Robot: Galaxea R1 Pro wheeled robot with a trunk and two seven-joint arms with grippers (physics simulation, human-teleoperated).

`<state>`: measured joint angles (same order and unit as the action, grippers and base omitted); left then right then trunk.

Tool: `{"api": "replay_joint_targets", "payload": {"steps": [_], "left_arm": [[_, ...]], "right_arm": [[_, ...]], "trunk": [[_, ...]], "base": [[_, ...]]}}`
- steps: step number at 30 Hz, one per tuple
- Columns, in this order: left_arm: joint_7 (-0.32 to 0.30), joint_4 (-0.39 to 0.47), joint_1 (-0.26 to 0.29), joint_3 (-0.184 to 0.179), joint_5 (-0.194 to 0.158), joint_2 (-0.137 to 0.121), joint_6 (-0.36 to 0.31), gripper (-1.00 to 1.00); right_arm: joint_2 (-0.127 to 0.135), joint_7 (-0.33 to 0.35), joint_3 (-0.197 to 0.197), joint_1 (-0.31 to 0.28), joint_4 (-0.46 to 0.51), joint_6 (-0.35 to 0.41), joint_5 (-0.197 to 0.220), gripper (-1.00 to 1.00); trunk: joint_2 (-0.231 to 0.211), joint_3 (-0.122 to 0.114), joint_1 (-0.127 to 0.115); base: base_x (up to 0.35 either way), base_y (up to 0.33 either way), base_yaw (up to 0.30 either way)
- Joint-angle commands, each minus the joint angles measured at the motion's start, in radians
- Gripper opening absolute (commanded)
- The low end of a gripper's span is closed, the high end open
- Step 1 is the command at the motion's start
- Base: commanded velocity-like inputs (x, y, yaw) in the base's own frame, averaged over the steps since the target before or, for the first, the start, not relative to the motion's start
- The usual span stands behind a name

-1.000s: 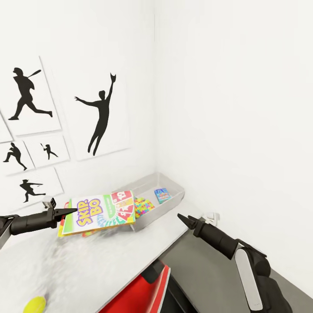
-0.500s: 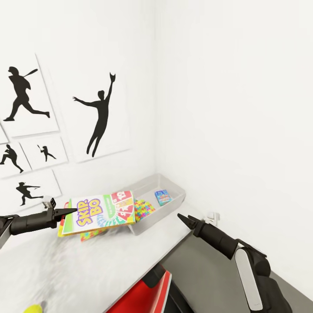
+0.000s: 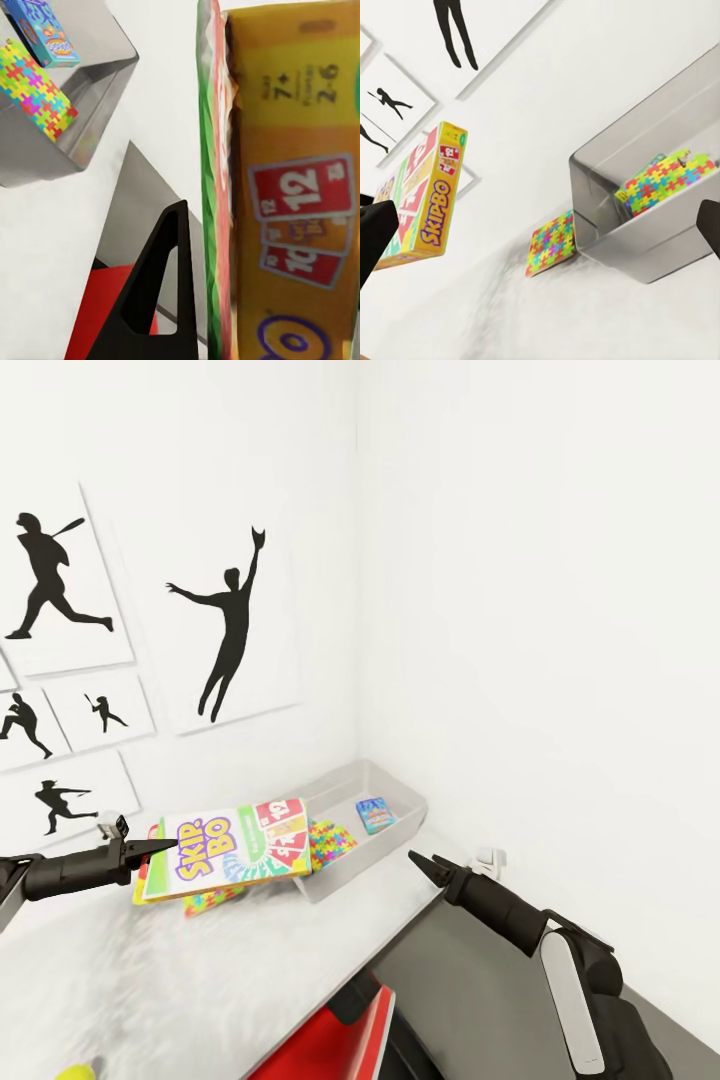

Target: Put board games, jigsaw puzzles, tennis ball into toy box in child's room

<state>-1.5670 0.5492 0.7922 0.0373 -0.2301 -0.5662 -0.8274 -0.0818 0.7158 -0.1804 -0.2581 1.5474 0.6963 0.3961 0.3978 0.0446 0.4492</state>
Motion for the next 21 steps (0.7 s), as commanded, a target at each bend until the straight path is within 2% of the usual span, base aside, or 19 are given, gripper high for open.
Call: {"api": "replay_joint_targets", "payload": {"steps": [1, 21], "left_arm": [[-0.004, 0.000, 0.001, -0.001, 0.000, 0.000, -0.010, -1.00], [-0.004, 0.000, 0.001, -0.001, 0.000, 0.000, -0.011, -1.00]], "right_arm": [[-0.001, 0.003, -0.002, -0.001, 0.000, 0.006, 0.003, 1.00], [-0.001, 0.005, -0.003, -0.001, 0.000, 0.006, 0.004, 1.00]], "trunk": [[0.002, 0.002, 0.001], [0.002, 0.002, 0.001]], "base": [[0.073, 0.000, 0.000], [0.023, 0.000, 0.000]]}}
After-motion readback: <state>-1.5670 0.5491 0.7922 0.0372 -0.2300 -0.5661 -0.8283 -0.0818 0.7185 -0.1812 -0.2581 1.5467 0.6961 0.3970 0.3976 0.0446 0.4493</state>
